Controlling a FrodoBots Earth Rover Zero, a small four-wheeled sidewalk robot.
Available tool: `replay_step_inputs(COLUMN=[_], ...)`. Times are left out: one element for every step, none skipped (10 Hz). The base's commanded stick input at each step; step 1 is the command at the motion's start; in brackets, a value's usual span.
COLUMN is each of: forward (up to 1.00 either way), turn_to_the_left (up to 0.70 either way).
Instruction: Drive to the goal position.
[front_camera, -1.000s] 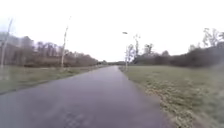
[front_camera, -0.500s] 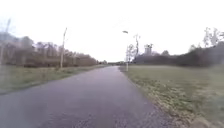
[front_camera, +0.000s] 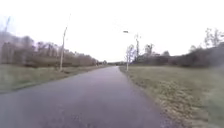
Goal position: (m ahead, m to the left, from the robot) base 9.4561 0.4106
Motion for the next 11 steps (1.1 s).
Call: replay_step_inputs(forward=[0.7,0.7,0.7,0.7,0.7,0.7,0.7,0.7,0.7,0.7,0.7], turn_to_the_left=[0.0,0.0,0.0,0.0,0.0,0.0,0.0,0.0,0.0,0.0,0.0])
